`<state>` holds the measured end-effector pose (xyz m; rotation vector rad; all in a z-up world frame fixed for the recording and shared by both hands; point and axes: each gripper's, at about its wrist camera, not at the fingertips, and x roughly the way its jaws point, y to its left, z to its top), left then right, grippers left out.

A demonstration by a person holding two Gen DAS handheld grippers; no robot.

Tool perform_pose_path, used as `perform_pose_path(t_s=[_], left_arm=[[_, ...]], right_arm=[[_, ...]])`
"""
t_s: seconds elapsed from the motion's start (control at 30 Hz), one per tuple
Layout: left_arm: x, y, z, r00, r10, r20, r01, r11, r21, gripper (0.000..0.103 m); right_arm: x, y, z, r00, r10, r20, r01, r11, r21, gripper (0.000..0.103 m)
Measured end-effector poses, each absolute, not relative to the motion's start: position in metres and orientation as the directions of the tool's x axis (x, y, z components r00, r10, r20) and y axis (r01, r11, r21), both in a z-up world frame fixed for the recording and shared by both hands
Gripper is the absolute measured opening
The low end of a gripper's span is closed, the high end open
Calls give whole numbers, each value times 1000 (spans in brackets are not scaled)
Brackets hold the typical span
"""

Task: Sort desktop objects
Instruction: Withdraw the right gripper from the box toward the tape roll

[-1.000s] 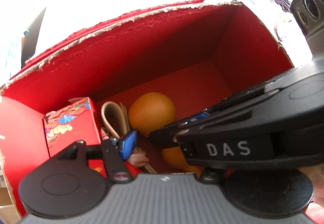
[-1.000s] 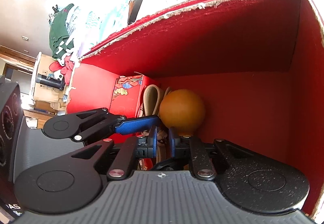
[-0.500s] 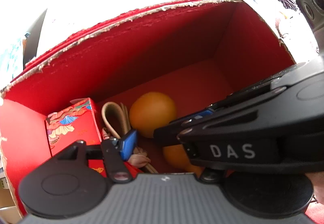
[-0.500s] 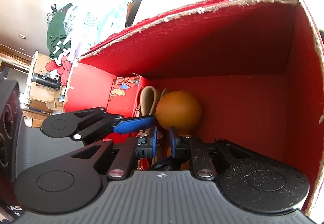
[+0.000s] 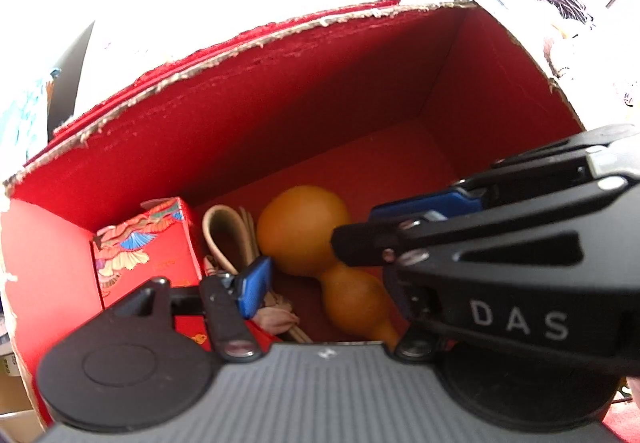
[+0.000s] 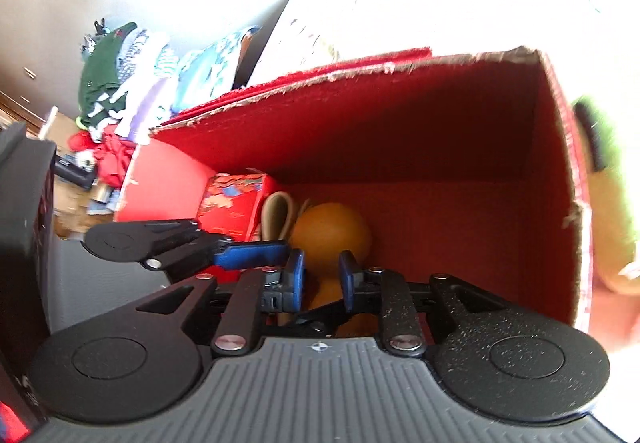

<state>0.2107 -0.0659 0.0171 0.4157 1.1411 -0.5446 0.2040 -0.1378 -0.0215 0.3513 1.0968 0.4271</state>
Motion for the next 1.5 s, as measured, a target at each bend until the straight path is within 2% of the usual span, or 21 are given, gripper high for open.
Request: perform_pose_path(t_s=[0.3,0.53,1.1,1.5], left_arm=[[201,-75,33,437,-169,-883,603,784,148,67],[191,-68,36,515,-151,-844,568,797,204,67],[160,-27,79,611,-98,-786,432,873,227,67],[136,10,94,647,-40,-761,279,942,188,67]], right_arm=[[187,-158,-15,483,467,-740,-103,870,482,22],[168,-158,4,557,417,-718,-132,898,419,22],[123,-160,31,612,448,-651,-225,888,400,23],[77,-195,32,608,548,-575,-278,825,493,24]])
